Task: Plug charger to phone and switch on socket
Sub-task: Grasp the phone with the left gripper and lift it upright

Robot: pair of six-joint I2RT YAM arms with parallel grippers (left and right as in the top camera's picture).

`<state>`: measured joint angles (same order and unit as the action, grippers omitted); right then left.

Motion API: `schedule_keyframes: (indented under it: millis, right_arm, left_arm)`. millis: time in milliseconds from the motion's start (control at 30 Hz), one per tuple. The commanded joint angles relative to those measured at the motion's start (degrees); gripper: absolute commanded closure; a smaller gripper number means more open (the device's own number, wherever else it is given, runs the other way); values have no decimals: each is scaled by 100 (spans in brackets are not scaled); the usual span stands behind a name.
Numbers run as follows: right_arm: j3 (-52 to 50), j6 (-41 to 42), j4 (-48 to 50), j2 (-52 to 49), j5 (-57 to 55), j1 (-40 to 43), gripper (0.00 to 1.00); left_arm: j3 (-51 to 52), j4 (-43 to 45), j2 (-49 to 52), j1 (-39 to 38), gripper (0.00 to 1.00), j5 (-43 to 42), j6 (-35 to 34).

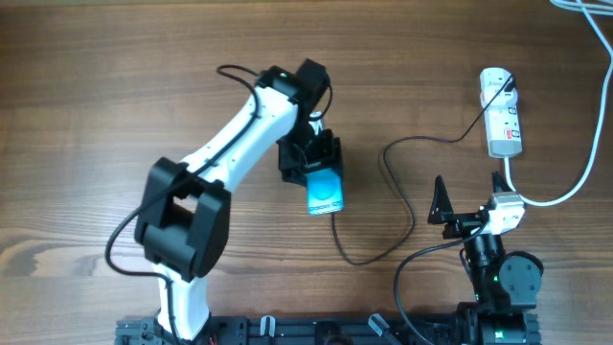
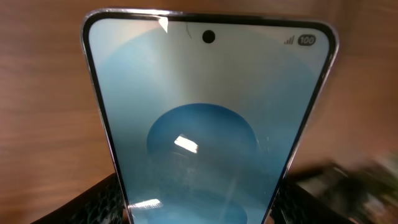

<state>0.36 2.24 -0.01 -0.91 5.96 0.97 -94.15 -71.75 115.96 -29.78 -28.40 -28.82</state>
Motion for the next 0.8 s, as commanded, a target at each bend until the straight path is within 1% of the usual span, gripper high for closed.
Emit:
schedule_keyframes:
  millis: [0,67,133,367,400,533,700,767]
  right_arm:
    - [-2,-63,20,33,7,24,0]
    - [-2,-63,20,33,7,24,0]
    - [-2,-61,20,31,4,24,0]
    - [-2,-63,20,33,7,24,0]
    - [-2,-61,20,33,7,24,0]
    - [-2,-61,20,33,4,24,0]
    - [-2,-61,20,33,7,24,0]
    - [-2,-61,20,33,7,24,0]
  left_arm:
    - [-157,15,-450,393,29,-2664,7]
    - [-157,13,-507,638,29,-3556,4]
    - [-155,11,-509,820,29,-4190,4]
    - [-155,11,-507,1276,28,-6057,-2]
    - [-155,11,-507,1325,28,-6175,-28]
    - [-155,13,-507,1436,29,-6194,-348]
    - [-155,35,-507,1650,33,-6194,-1165]
    - [-155,39,-507,1792,35,-6192,-1351]
